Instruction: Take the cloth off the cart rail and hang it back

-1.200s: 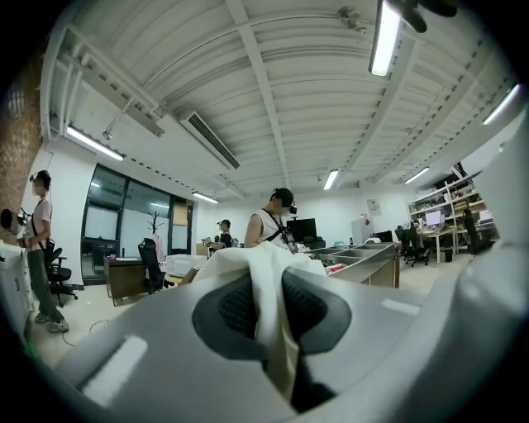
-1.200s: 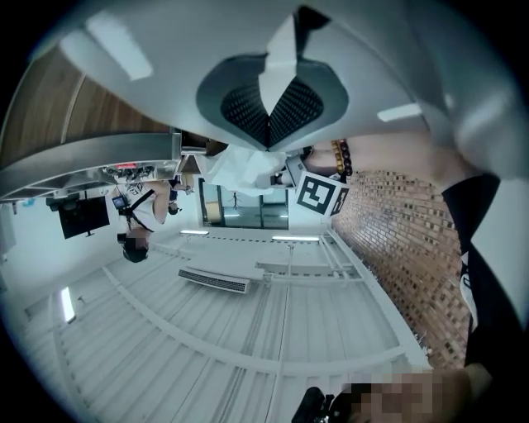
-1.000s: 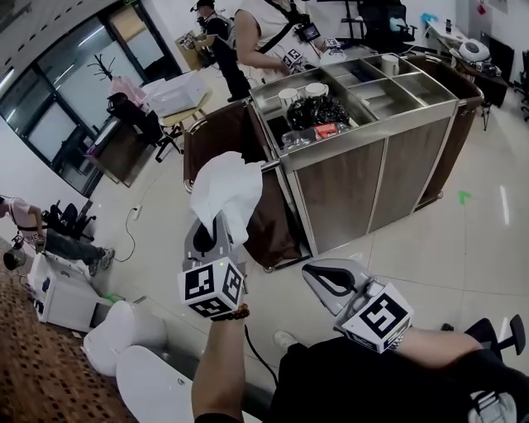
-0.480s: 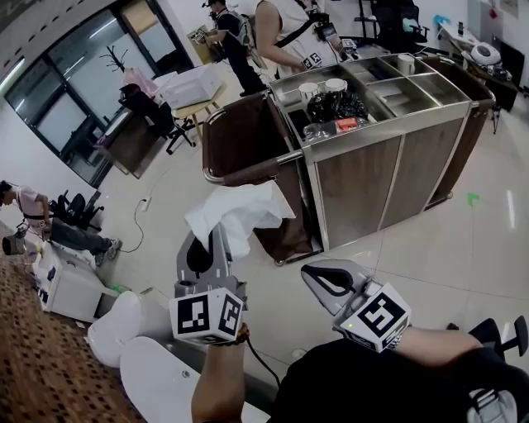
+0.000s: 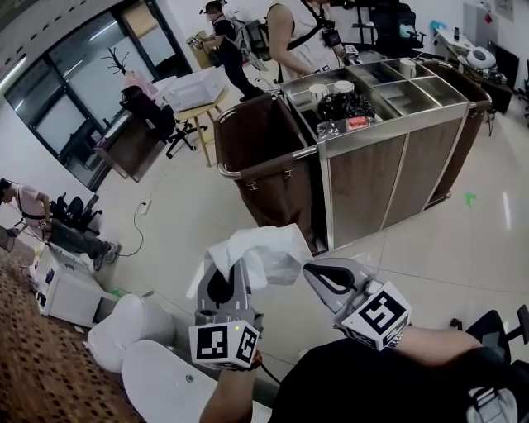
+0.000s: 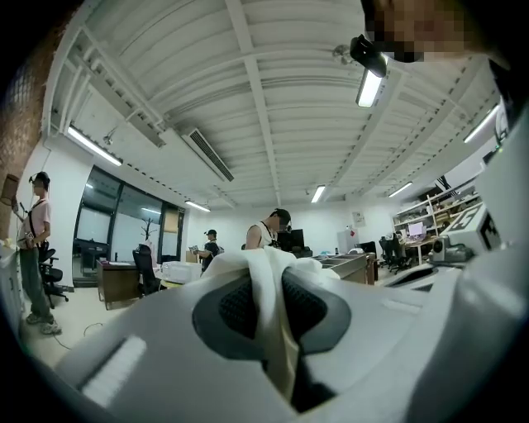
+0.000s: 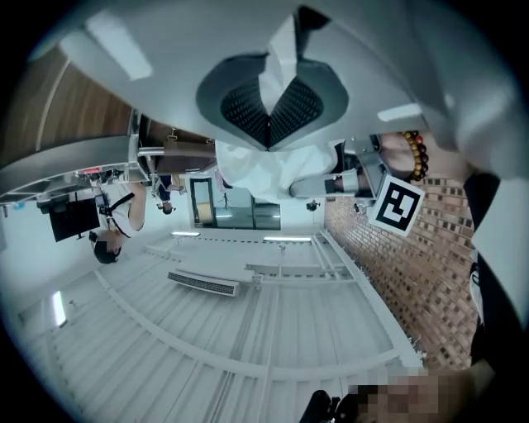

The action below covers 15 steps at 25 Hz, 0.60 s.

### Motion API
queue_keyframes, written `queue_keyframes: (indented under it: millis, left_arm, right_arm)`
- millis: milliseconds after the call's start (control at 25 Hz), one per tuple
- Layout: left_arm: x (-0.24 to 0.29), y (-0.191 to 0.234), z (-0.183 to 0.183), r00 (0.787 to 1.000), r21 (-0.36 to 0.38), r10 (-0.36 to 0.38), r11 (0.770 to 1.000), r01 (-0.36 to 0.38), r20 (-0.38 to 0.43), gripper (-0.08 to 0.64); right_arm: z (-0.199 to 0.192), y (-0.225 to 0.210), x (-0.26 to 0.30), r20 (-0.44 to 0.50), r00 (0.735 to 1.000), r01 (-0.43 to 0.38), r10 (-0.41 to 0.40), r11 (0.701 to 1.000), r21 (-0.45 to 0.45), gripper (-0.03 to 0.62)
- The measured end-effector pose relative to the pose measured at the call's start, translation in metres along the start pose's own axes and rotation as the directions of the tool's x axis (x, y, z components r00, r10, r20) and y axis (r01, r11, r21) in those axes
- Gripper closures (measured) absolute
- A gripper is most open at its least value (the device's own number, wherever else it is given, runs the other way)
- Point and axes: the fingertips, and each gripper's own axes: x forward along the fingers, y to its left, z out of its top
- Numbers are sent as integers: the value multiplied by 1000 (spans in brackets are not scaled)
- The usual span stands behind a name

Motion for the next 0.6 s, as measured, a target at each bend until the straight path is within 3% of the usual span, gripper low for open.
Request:
queue_keyframes:
  millis: [160,320,480,600]
  left_arm:
    - [-21,6,-19,1000,-32,-16,999,16,-24,528]
    - [-35,6,-35,998,-61,-33,998,30,-48,528]
    - [-46,9,-50,997,-73,-39,997,34,-64,528]
    - [-51,9,-57,997,-66,-38,997,33,-73,528]
  right_arm:
    - [-2,16,7,-12,1000,25,-25,1000,-7,592]
    - [-2,17,14,40,999,32,-26,989,-142,592]
    - [-8,29,15,-31,997,65,-66,998,-16,592]
    - [-10,30,15,-39,996,81,-82,997,-16,592]
